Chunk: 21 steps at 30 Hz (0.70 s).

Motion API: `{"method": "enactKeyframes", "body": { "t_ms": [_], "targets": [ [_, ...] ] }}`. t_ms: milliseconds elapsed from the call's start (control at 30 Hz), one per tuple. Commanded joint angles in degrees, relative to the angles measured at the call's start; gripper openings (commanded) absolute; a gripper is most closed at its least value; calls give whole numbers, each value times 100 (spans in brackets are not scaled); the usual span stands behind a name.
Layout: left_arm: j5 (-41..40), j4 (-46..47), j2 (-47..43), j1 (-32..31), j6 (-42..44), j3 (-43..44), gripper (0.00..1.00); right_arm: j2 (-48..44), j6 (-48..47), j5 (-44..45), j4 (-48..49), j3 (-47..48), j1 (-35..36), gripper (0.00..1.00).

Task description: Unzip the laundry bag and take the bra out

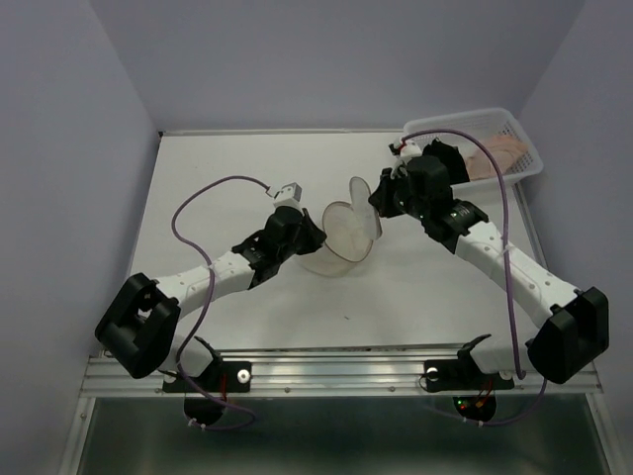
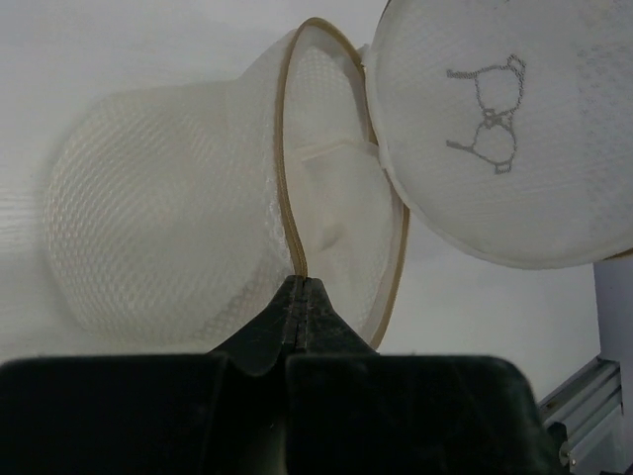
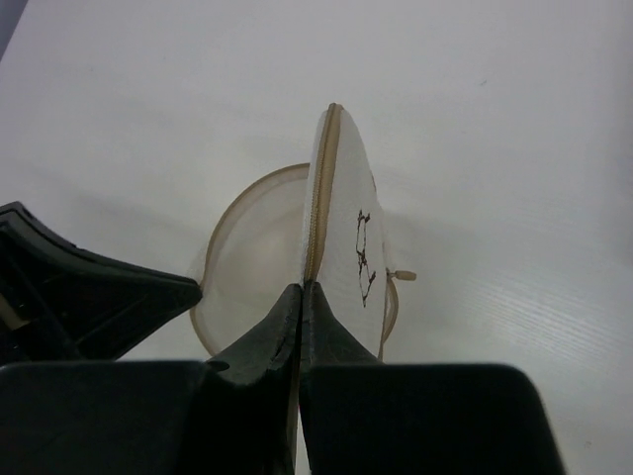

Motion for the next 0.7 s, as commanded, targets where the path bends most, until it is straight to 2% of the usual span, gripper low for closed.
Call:
{"method": "enactKeyframes", "body": {
  "t_ms": [0, 467, 667],
  "targets": [
    [-300, 496, 132, -36, -391, -234, 0, 304, -267, -650, -135, 155, 260, 1],
    [-1029, 672, -210, -27, -937, -894, 0, 1024, -918, -510, -231, 40, 1306, 1],
    [-968, 768, -114, -27, -1007, -973, 0, 1560, -944, -667, -345, 137, 1465, 3]
  ]
}}
